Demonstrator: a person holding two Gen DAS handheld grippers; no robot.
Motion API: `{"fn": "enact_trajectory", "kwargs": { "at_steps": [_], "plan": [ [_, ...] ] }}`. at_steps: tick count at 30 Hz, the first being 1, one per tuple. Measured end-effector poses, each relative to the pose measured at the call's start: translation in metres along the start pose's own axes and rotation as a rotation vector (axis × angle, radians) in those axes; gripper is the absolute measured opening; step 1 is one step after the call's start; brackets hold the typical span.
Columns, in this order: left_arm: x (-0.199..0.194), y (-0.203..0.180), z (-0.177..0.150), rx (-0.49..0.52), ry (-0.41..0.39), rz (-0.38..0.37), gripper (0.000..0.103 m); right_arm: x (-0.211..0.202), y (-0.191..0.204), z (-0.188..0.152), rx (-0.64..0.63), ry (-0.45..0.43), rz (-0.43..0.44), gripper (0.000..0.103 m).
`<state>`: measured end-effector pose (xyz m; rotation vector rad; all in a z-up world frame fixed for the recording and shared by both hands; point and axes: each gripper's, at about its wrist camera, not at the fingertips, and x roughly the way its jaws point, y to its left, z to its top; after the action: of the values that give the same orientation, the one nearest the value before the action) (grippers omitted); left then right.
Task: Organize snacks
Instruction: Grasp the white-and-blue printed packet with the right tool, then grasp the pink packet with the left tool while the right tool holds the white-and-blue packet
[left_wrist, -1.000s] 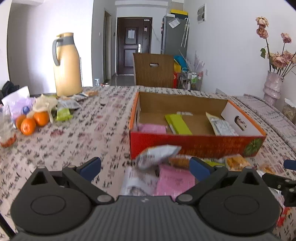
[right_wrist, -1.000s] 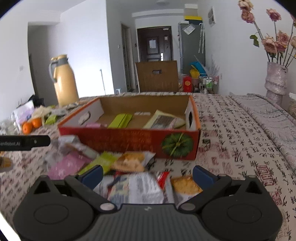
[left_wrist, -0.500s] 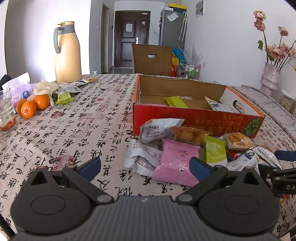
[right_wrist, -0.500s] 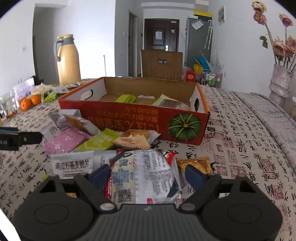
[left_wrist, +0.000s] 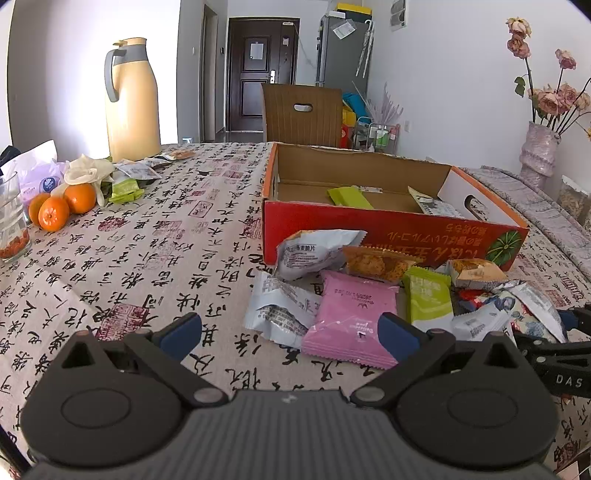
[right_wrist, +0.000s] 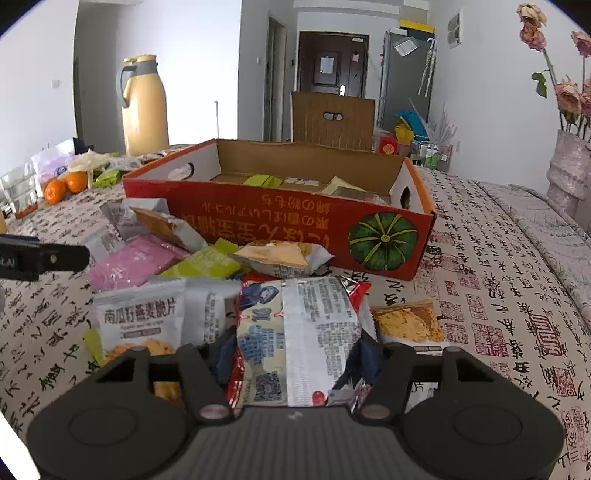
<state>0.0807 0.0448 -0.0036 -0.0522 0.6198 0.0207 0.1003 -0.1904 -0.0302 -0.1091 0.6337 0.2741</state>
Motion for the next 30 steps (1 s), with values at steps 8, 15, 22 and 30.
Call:
{"fn": "enact_trajectory", "kwargs": {
  "at_steps": [8, 15, 22, 30],
  "plan": [
    [0.002, -0.002, 0.003, 0.011, 0.001, 0.004, 0.103, -0.018, -0.01, 0.005, 0.059, -0.088, -0.008, 0.061],
    [0.008, -0.012, 0.009, 0.032, 0.008, -0.001, 0.103, -0.031, -0.024, 0.012, 0.102, -0.156, -0.036, 0.061],
    [0.021, -0.027, 0.014, 0.065, 0.028, 0.002, 0.103, -0.032, -0.043, 0.015, 0.147, -0.182, -0.071, 0.061],
    [0.039, -0.044, 0.02, 0.11, 0.054, 0.014, 0.092, -0.026, -0.058, 0.013, 0.18, -0.187, -0.087, 0.061]
  ]
}}
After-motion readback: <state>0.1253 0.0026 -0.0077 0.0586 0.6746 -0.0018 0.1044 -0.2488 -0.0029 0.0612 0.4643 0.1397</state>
